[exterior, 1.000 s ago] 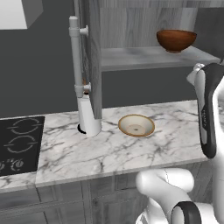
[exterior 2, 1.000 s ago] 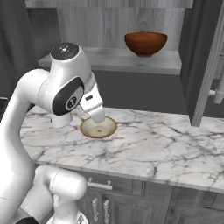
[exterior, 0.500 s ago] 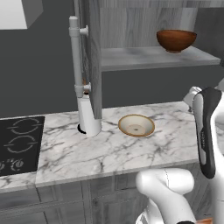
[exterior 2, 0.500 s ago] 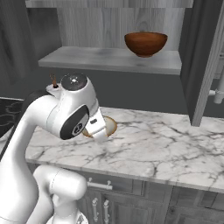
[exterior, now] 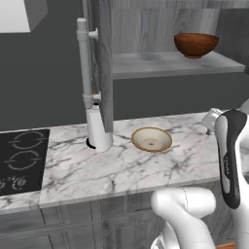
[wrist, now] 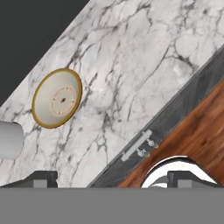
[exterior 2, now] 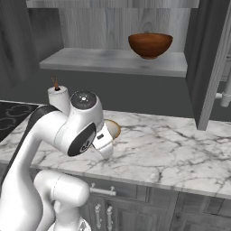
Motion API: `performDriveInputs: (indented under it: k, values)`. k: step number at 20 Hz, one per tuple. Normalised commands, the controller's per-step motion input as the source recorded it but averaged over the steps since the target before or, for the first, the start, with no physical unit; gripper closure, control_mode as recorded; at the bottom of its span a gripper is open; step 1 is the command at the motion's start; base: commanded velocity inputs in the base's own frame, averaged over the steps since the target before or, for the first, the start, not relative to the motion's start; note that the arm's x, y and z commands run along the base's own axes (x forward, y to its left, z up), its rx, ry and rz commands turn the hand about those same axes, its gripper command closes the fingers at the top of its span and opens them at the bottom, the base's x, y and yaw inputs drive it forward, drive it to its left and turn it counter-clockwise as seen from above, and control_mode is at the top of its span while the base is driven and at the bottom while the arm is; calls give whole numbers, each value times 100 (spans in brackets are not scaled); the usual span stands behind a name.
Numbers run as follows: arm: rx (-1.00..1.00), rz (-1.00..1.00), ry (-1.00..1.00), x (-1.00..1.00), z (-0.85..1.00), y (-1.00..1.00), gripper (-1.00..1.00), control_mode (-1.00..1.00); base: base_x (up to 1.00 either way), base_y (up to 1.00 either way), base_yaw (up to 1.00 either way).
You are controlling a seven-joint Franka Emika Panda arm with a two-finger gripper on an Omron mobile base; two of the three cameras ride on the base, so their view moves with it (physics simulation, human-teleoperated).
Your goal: Open the cabinet. Pick the bowls from the counter and place them in the cabinet. Then close the cabinet.
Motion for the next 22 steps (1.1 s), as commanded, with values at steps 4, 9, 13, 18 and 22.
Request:
performDriveInputs:
  k: [4, 9, 13, 18, 22]
  values:
    - [4, 7, 0, 0, -14, 0, -100, -100, 0, 0, 0]
    - [4, 7, 0, 0, -15, 0, -100, -100, 0, 0, 0]
    - [7, 8, 1, 0, -18, 2, -100, -100, 0, 0, 0]
    - [10, 4, 1, 2, -13, 32, -100, -100, 0, 0, 0]
    - [11, 0, 0, 26, -16, 23, -100, -100, 0, 0, 0]
